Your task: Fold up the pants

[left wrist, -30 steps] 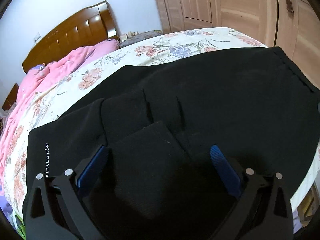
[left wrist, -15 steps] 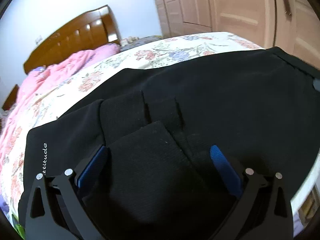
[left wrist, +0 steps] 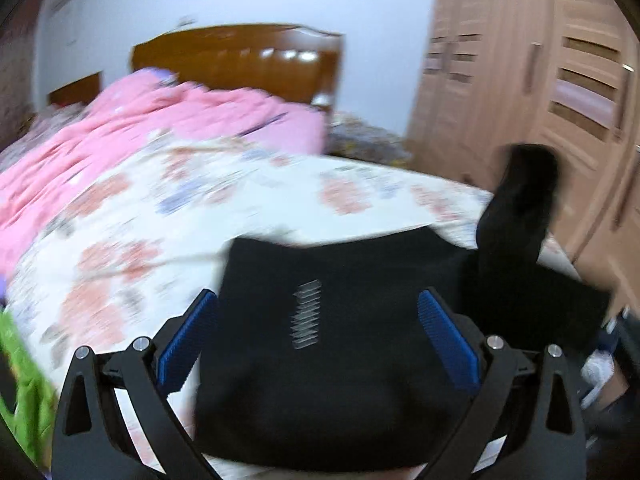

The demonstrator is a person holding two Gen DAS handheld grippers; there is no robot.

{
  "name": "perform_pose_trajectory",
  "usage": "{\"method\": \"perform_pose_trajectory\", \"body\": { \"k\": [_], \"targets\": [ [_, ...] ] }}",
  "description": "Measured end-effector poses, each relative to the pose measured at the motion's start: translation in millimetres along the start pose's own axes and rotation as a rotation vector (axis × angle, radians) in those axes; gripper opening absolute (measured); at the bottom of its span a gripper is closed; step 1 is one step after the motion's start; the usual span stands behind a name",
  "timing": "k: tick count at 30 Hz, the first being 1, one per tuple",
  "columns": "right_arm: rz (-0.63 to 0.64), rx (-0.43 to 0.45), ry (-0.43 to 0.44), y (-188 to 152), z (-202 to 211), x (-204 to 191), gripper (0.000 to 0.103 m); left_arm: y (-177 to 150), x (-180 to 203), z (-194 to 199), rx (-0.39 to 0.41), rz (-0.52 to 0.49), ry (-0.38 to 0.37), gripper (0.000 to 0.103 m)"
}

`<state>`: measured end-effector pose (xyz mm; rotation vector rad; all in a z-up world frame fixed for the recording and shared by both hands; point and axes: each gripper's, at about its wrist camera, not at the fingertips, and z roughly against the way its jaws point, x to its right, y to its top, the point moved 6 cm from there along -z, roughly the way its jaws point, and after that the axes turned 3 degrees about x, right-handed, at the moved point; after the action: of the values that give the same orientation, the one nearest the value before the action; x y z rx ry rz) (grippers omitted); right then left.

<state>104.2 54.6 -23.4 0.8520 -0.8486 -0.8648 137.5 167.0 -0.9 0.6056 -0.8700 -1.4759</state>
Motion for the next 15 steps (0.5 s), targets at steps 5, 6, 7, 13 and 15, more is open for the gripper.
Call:
{"method": "perform_pose_trajectory", "body": {
  "k": [5,6,7,13,15],
  "targets": [
    [0.174,-0.095,0.037,-39.7,-32.1,-58.3,0.043,-31.8,-40.1,-4.0,-0.076,0.048,-0.036,0.1],
    [0.196,-0.081,0.046,-42.2,-26.9,-62.5,0.059,-36.4,-41.6,-5.0,-0.086,0.054,-0.059,0.1],
    [0.217,-0.071,0.073,-43.0,-21.8,-68.0,0.08,-39.1,-41.7,-7.1,-0.096,0.065,-0.086,0.1],
    [0.111,-0.008,0.168,-41.4,9.5,-44.4,0.085,-37.9,-1.9,-15.3,-0.138,0.12,-0.322,0.1],
    [0.024,0.033,0.139,-39.9,27.0,-20.0,0.085,-39.0,15.5,-18.3,-0.181,0.094,-0.348,0.1]
  ]
}}
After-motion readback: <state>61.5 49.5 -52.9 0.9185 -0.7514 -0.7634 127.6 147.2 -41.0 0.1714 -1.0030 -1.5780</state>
